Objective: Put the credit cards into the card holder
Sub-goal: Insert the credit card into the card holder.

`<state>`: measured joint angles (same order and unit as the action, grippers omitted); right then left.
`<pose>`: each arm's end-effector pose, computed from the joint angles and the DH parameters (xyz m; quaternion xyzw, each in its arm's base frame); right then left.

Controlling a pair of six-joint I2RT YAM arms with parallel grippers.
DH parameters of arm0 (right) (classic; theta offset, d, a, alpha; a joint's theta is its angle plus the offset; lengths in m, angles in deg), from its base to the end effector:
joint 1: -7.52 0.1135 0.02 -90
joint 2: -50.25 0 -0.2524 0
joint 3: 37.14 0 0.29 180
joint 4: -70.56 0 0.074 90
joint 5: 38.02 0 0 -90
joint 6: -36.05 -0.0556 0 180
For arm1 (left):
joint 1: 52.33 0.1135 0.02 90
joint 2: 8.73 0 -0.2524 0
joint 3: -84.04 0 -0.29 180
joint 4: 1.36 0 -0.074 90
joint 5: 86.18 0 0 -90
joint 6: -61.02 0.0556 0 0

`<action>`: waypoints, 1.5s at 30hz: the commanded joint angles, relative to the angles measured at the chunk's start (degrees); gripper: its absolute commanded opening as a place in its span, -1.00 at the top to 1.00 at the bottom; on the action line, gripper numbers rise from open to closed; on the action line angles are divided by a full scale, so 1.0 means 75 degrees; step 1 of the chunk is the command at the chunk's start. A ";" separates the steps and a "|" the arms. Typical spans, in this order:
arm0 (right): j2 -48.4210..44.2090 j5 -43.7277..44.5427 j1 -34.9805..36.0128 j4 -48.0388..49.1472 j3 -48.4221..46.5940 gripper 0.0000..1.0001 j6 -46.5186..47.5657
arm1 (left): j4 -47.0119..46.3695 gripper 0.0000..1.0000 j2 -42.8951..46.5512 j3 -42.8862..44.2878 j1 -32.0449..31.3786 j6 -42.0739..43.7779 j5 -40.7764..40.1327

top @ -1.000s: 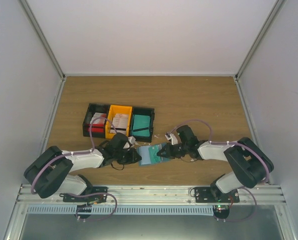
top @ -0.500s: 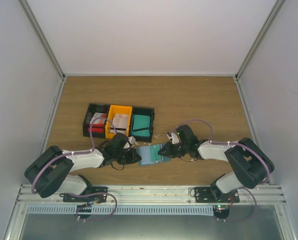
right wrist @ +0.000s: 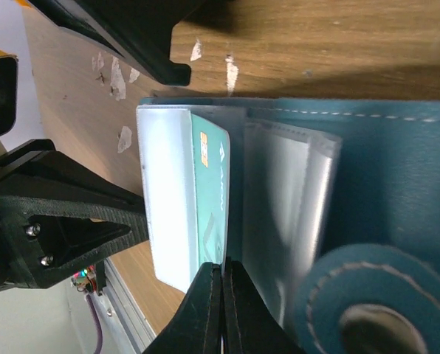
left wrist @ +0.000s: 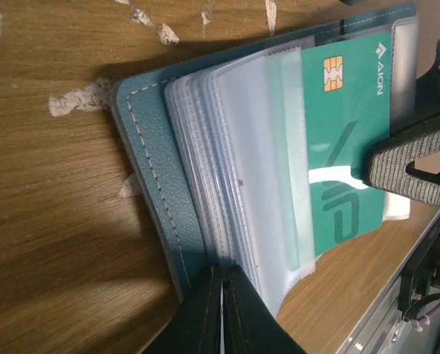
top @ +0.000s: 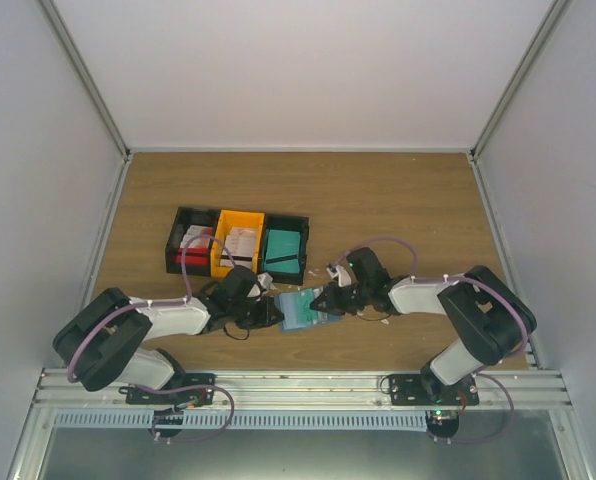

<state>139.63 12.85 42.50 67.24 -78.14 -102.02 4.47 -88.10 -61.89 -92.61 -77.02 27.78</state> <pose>0.2113 0.1907 0.0572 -0.0077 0.8968 0.4418 0.0217 0.1805 -0.1826 0.0583 0.0065 0.9250 -0.3672 0.0971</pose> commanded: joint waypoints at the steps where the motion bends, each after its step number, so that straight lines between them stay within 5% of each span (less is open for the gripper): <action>1: 0.0363 0.0077 0.0202 -0.0126 -0.0111 0.99 -0.0109 | -0.0315 0.88 -0.0249 -0.0046 -0.0120 0.0081 0.0085; 23: 0.0620 0.0758 0.0761 -0.1093 -0.0800 0.91 0.0427 | -0.0307 0.90 -0.0303 0.0026 -0.0220 0.0172 0.0080; 33: -0.0350 0.2041 0.0884 -0.2591 -0.1273 0.28 0.0942 | -0.0281 0.86 0.0092 0.0061 -0.0220 0.0236 0.0105; 45: 0.0199 0.2736 0.1374 -0.3189 -0.1784 0.62 0.1390 | -0.0428 0.75 0.0442 0.0102 -0.0220 0.0158 0.0224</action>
<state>138.93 30.38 51.70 45.82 -90.23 -93.21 3.12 -85.69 -61.80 -93.87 -76.03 28.72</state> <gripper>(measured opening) 0.204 0.102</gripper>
